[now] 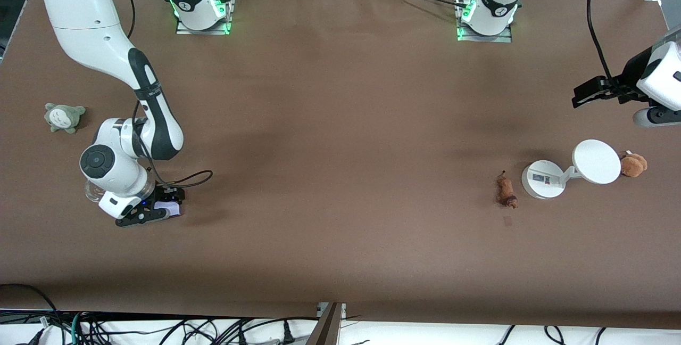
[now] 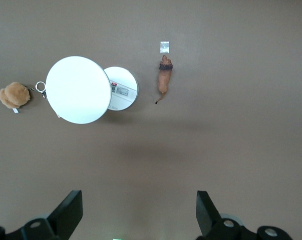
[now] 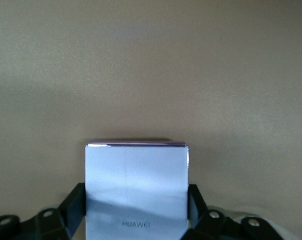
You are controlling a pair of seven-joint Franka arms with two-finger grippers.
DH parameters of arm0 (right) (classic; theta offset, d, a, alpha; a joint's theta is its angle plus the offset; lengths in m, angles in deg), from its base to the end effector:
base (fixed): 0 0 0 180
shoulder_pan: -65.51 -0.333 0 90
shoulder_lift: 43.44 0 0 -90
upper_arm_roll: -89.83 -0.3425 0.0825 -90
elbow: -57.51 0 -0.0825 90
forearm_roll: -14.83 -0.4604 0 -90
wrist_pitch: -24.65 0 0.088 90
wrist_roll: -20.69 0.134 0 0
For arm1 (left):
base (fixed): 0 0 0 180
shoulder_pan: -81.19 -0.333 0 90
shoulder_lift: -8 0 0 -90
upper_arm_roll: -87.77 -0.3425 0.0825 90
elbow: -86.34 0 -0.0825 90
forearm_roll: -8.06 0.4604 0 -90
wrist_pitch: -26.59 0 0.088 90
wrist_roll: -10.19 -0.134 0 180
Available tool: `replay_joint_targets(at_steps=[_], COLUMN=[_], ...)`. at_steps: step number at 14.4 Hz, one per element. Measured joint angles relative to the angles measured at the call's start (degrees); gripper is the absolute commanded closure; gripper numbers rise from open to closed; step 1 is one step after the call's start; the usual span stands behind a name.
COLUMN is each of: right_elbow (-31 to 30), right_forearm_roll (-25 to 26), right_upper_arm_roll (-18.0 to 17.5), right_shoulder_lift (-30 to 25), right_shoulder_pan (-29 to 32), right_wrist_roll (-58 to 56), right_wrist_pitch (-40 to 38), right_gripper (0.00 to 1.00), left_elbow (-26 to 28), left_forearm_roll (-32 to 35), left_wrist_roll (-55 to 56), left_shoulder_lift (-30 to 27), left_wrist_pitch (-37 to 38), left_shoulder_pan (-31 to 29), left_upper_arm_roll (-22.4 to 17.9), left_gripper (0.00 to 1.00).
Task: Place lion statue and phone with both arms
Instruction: 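Carry the phone with the right gripper and lower it beside the glass cup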
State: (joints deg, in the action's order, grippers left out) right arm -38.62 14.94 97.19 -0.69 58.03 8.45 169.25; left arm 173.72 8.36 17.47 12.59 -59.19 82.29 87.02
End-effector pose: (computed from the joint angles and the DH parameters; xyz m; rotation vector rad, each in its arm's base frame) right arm 0.7600 0.0083 0.1153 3.0163 0.3877 0.1456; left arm 0.6456 -0.0035 0.5917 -3.1179 -0.1890 0.1679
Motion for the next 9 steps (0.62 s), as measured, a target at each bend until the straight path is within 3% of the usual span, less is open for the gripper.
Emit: replay_joint_targets(at_steps=[6,9], right_elbow=[0.8,2.2], right_forearm_roll=[-0.1,-0.5], right_upper_arm_roll=[-0.3,-0.6], right_shoulder_lift=[-0.4,-4.1], right_shoulder_pan=[-0.1,-0.3], right_wrist_roll=[0.0,0.8], right_wrist_pitch=[-0.2,-6.1], right_gripper=[0.0,0.0], left_elbow=[-0.9,-0.9], left_forearm_roll=[0.0,0.0], left_wrist_roll=[0.0,0.0], left_shoulder_lift=[0.0,0.0], left_wrist_pitch=[0.1,0.4], left_shoulder_pan=[-0.3,-0.3], left_upper_arm_roll=[-0.2,-0.2], left_gripper=[0.0,0.0])
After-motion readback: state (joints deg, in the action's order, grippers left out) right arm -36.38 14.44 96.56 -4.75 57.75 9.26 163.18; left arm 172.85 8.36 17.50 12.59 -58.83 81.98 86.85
